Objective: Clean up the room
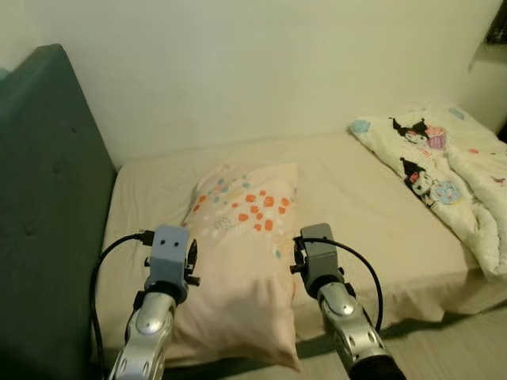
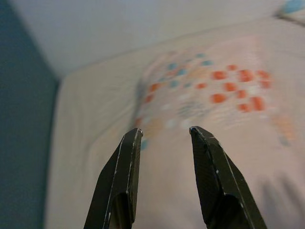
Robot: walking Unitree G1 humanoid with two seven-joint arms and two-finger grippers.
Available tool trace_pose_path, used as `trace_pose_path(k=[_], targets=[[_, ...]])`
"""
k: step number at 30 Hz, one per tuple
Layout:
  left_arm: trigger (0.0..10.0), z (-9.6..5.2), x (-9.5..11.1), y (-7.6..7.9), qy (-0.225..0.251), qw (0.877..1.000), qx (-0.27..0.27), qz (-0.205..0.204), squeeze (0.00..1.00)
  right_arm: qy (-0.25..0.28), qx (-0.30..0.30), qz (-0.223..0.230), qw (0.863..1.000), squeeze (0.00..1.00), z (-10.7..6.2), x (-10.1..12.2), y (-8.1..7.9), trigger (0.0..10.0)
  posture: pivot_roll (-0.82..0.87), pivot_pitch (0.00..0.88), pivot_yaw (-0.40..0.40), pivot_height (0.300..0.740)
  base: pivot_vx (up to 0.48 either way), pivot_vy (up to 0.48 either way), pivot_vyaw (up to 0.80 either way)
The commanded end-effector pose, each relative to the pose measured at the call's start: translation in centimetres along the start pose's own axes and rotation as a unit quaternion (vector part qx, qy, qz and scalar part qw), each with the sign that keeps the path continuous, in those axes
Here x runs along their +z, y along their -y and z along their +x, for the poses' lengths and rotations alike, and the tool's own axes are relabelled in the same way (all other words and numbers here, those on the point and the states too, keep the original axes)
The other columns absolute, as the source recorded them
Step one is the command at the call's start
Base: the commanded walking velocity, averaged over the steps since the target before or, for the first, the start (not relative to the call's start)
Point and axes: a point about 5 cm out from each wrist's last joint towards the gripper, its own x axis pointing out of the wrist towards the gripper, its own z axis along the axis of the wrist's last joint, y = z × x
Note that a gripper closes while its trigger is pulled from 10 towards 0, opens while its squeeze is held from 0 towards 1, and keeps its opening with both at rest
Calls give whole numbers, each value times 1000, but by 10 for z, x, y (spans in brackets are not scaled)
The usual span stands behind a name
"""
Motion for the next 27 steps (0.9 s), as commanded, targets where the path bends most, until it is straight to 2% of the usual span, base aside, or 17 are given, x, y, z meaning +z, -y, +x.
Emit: trace_pose_path(k=[1,9,22,27], targets=[[10000,-2,-8,-3,-17,1000,3,9,0,1,11,-4,1000,0,0,1,-7,10000,-35,59,2,711,0,0,800],[10000,-4,-8,-5,-16,1000,8,-7,0,5,15,-10,1000,0,0,2,-8,10000,-35,59,2,711,0,0,800],[10000,-2,-7,-6,-16,1000,10,0,0,9,9,-9,1000,0,1,4,-6,10000,-35,64,4,711,0,0,800],[10000,-2,-8,-6,-19,1000,13,-5,0,11,-7,16,1000,0,1,4,-1,10000,-36,65,4,711,0,0,0]])
